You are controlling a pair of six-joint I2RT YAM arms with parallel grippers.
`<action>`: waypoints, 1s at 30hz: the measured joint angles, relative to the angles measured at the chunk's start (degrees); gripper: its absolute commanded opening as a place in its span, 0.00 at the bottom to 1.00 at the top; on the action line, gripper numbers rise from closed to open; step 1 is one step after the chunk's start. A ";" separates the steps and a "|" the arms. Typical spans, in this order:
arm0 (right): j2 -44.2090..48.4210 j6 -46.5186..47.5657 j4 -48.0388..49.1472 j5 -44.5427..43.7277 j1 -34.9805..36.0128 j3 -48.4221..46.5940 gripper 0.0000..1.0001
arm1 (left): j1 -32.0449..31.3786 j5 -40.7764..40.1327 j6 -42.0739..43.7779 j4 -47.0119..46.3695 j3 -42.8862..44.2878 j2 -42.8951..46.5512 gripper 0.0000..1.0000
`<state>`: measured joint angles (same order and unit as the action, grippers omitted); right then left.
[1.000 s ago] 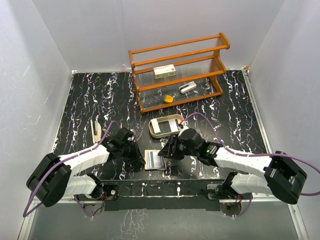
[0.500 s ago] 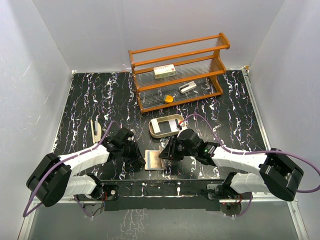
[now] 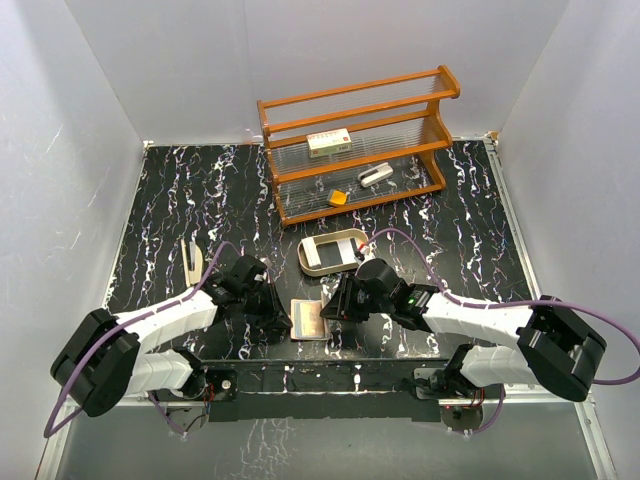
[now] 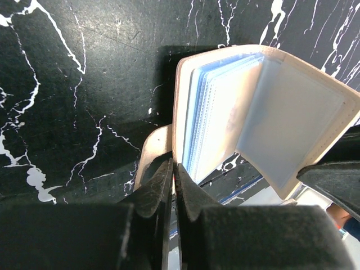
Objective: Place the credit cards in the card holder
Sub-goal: Close the card holder at the center of the board.
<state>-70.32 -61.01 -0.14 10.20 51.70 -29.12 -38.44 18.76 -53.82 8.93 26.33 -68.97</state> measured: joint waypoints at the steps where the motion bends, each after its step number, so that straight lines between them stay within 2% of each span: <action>1: 0.00 0.09 -0.11 -0.13 0.00 0.00 0.25 | -0.02 0.02 -0.02 0.00 0.02 0.17 0.06; 7: 0.11 1.05 -2.08 -1.42 0.00 -0.20 0.08 | -0.02 0.22 -0.26 -0.42 0.02 0.90 0.09; 13: 1.44 2.27 -5.09 -2.47 0.00 -1.55 0.06 | -0.02 0.42 -0.37 -1.11 0.02 1.31 0.09; 19: 2.14 2.23 -5.49 -2.10 0.02 -2.14 0.21 | -0.02 1.44 -0.79 -3.41 -0.20 0.37 0.11; 23: 0.66 1.81 -2.60 -0.11 0.09 -2.14 0.31 | -0.02 1.75 -1.16 -4.87 -0.44 -0.26 0.20; 30: -6.80 1.55 1.33 3.30 0.94 -2.97 0.34 | -0.02 -0.52 -0.96 -1.25 -0.44 0.96 0.28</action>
<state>-77.12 -59.46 1.19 13.50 52.64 -32.10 -38.46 18.24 -54.78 7.68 25.89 -68.01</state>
